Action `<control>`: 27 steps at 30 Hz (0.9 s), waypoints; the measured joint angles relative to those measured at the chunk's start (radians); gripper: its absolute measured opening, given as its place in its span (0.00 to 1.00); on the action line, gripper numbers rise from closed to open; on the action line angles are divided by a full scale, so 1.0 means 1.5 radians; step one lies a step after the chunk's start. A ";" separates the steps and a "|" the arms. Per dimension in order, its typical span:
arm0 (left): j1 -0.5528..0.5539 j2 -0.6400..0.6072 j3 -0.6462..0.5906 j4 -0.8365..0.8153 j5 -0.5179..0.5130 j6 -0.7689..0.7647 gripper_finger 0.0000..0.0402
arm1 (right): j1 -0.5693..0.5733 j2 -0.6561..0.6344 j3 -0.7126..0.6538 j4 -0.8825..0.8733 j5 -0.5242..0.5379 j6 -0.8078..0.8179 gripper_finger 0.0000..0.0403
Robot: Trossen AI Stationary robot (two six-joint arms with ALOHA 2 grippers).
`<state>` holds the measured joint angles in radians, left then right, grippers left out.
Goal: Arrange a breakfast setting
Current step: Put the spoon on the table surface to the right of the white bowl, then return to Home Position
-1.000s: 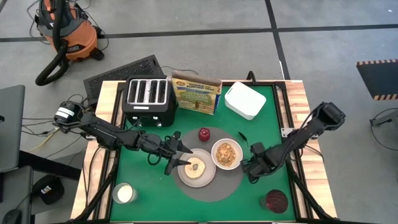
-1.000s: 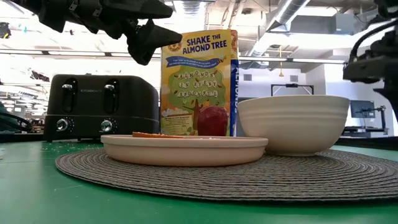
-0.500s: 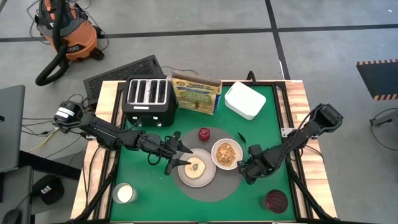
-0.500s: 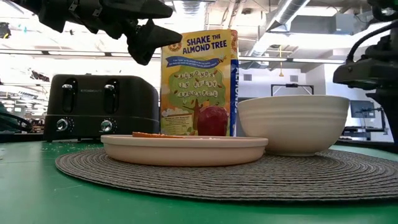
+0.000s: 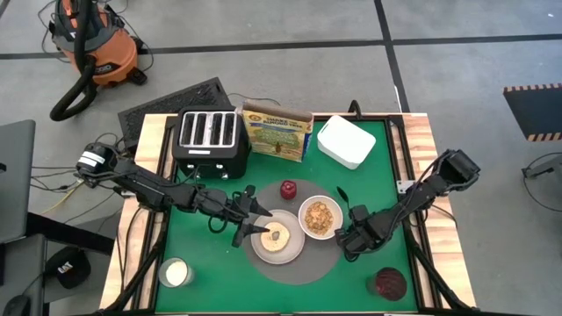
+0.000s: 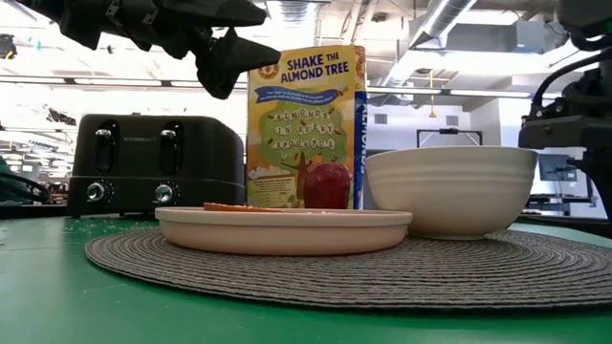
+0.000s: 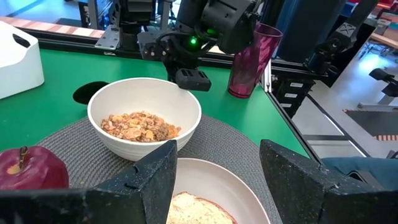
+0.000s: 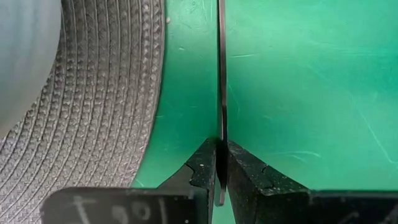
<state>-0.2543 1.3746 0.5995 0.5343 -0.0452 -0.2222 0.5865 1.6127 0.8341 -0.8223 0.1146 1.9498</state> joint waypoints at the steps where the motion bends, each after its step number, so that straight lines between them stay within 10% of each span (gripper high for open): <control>1: 0.000 0.000 0.000 0.000 0.000 0.000 0.53 | 0.000 -0.001 0.000 -0.001 0.000 -0.003 0.15; 13: 0.000 0.000 0.000 0.000 0.000 -0.002 0.53 | 0.000 -0.009 -0.002 -0.017 0.008 -0.014 0.18; 27: 0.000 0.000 0.000 -0.001 0.000 -0.002 0.53 | -0.001 -0.033 0.010 -0.087 0.015 -0.032 0.52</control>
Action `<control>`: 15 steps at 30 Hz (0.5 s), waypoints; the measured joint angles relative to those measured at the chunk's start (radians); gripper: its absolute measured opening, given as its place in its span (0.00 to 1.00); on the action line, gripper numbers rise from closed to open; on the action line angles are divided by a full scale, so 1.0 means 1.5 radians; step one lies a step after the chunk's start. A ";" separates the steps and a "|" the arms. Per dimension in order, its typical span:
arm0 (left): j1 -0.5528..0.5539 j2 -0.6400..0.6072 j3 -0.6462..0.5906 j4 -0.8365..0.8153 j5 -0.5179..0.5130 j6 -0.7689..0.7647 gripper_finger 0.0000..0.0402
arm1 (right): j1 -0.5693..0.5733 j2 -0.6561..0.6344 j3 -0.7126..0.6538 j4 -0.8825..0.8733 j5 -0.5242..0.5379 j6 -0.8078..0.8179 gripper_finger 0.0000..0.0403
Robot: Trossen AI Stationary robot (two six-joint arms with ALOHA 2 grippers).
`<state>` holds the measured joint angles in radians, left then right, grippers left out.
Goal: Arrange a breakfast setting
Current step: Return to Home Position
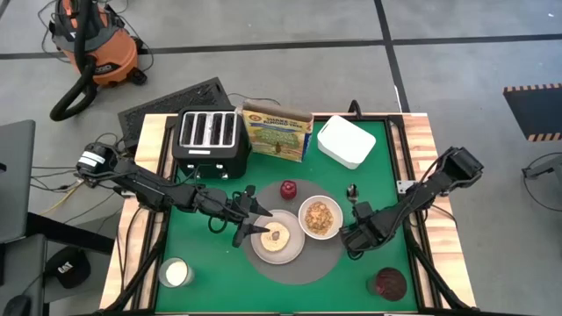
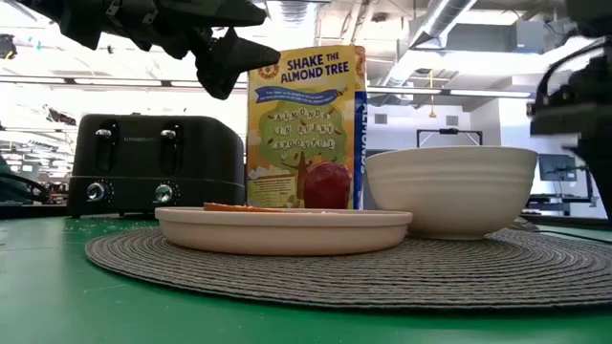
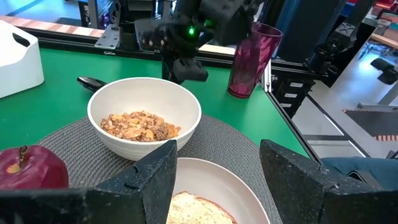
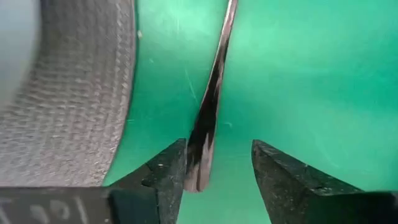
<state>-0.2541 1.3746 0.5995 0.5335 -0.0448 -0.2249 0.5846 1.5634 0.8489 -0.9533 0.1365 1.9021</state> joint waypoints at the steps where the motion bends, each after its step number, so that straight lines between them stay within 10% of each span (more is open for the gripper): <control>1: 0.000 0.000 0.000 0.000 0.000 0.000 0.53 | 0.000 -0.006 0.007 -0.019 0.004 -0.002 0.52; 15: 0.006 -0.002 0.014 -0.009 -0.013 0.005 0.50 | 0.000 -0.139 0.123 -0.101 0.228 -0.302 0.49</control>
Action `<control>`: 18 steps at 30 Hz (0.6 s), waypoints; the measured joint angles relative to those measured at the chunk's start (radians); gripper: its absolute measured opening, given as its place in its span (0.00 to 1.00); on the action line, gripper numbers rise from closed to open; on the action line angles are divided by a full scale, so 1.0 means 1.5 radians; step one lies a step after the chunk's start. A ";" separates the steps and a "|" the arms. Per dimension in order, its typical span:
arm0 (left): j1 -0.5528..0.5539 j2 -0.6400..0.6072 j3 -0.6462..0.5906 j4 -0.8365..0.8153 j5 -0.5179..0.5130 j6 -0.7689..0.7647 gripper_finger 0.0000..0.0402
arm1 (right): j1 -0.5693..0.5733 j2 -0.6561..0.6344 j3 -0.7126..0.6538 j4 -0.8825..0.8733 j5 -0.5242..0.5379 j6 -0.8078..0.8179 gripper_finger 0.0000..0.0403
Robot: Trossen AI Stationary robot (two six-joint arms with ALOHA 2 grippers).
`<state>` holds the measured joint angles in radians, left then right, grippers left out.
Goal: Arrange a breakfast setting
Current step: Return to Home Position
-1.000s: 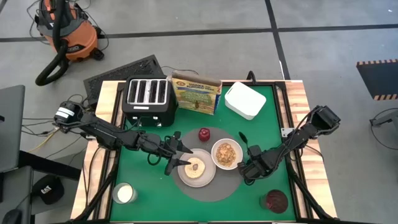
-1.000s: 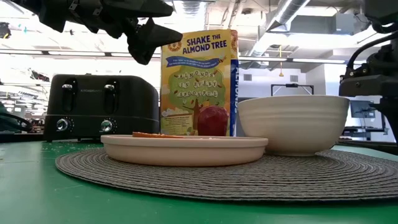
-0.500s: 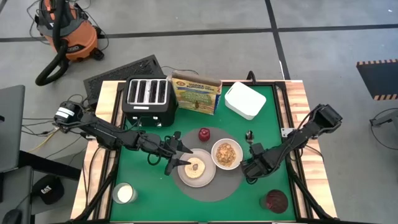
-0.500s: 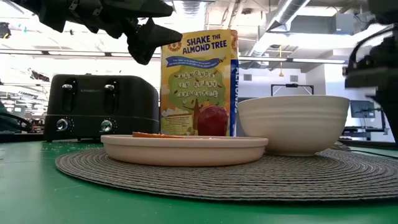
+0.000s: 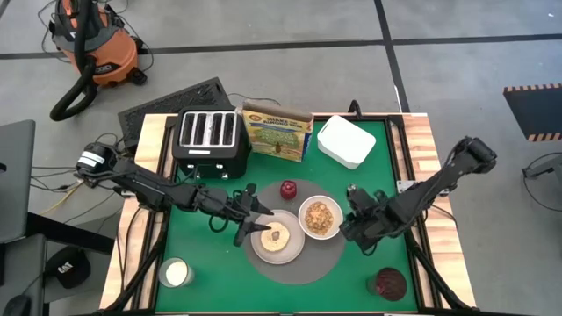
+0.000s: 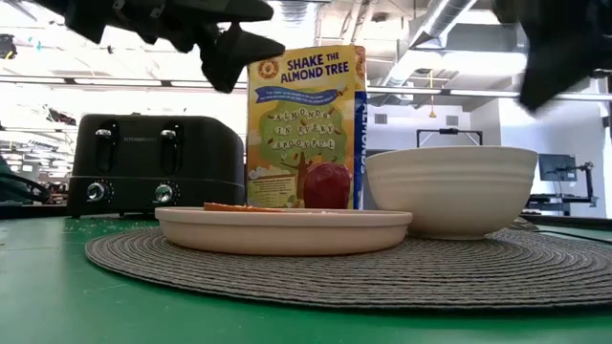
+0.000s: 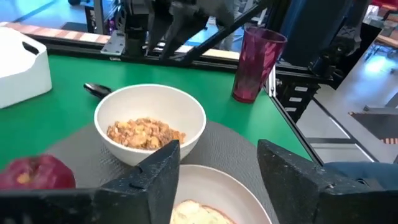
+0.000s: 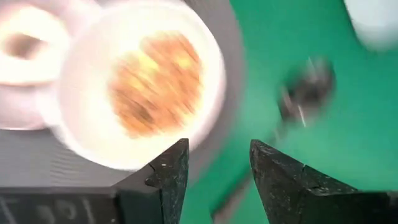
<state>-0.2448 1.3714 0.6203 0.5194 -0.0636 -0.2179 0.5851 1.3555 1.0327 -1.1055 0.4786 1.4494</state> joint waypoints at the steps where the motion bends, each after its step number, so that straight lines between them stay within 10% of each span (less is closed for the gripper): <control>1: 0.003 -0.006 0.007 -0.013 0.003 0.006 0.48 | 0.001 -0.014 0.001 0.022 0.030 -0.053 0.48; 13: 0.108 -0.162 0.000 -0.129 0.032 0.113 0.02 | -0.047 -0.225 -0.110 0.354 0.069 -0.593 0.05; 18: 0.148 -0.236 -0.073 -0.081 0.101 0.136 0.02 | -0.099 -0.346 -0.219 0.513 -0.037 -0.702 0.09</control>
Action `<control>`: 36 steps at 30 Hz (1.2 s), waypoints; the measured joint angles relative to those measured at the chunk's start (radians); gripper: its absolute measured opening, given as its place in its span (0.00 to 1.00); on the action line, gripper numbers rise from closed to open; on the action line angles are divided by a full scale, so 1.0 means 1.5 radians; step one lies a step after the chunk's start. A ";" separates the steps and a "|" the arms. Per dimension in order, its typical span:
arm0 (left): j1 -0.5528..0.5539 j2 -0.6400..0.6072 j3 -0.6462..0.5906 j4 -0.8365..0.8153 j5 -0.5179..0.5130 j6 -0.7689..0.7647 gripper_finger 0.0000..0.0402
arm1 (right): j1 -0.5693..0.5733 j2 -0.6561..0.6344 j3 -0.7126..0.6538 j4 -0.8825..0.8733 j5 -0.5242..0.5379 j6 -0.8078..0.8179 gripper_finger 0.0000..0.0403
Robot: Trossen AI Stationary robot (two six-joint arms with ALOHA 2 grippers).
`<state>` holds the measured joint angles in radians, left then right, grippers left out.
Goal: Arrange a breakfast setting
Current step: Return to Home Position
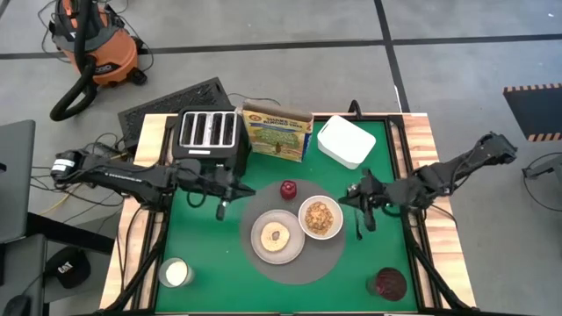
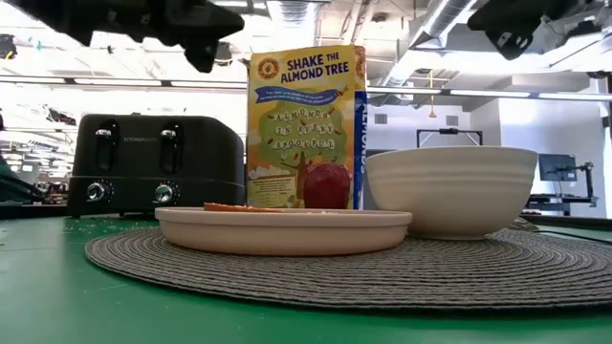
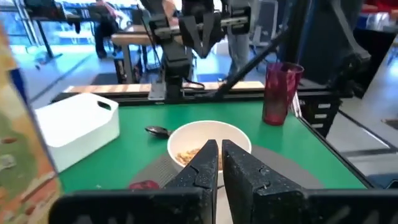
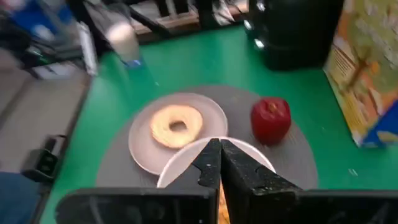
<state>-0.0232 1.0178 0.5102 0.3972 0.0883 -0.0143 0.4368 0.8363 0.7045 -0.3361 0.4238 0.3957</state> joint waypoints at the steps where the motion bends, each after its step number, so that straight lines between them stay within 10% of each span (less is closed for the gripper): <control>1: 0.005 -0.015 -0.014 0.006 0.002 0.000 0.02 | -0.012 -0.022 -0.024 0.029 -0.024 -0.015 0.11; 25: 0.047 -0.357 -0.243 0.022 -0.051 -0.031 0.00 | -0.320 -0.307 -0.324 0.325 -0.308 -0.124 0.05; 36: 0.058 -0.454 -0.319 0.005 -0.052 -0.073 0.00 | -0.359 -0.364 -0.389 0.326 -0.265 -0.059 0.12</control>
<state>0.0639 0.3369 0.0318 0.4046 0.0109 -0.1246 -0.1024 0.2900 0.1207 0.1523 0.0259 0.3073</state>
